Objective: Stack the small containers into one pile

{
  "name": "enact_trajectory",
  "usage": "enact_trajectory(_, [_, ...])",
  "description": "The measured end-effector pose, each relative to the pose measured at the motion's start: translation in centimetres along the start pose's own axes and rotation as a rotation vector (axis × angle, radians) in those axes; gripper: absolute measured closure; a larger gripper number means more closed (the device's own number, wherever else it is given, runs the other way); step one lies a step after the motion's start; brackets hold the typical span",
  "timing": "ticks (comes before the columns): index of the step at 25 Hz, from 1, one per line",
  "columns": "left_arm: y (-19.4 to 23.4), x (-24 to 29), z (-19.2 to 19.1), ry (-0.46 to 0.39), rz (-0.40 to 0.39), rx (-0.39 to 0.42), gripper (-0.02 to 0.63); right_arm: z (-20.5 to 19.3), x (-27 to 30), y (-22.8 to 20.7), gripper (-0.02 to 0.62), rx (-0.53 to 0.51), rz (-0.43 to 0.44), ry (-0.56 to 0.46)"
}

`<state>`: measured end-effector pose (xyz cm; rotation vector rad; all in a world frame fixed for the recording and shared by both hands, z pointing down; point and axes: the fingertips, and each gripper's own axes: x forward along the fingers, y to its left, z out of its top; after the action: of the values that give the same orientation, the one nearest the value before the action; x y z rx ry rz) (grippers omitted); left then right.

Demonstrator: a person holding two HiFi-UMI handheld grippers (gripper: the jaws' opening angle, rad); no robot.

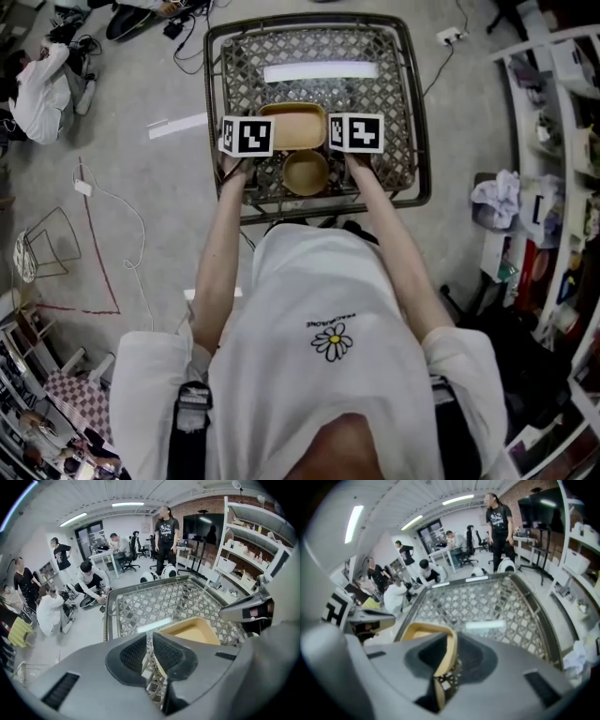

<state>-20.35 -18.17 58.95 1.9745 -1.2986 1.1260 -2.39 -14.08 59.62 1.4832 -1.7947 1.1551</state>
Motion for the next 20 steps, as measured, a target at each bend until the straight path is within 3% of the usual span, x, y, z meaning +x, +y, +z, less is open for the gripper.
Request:
enact_trajectory(5, [-0.3, -5.4, 5.8, -0.185, 0.000, -0.051, 0.545, 7.2, -6.7, 0.9, 0.534, -0.061, -0.025, -0.271])
enact_trajectory(10, [-0.6, -14.4, 13.5, -0.476, 0.054, -0.056, 0.546, 13.9, -15.8, 3.0, 0.552, -0.179, -0.003, -0.569])
enact_trajectory(16, [-2.5, -27.8, 17.7, -0.883, 0.152, -0.047, 0.565, 15.7, -26.1, 4.9, 0.554, -0.295, 0.032, -0.846])
enact_trajectory(20, [-3.8, -32.4, 16.8, -1.006, 0.184, -0.051, 0.565, 14.3, -30.4, 5.2, 0.555, -0.335, 0.018, -0.975])
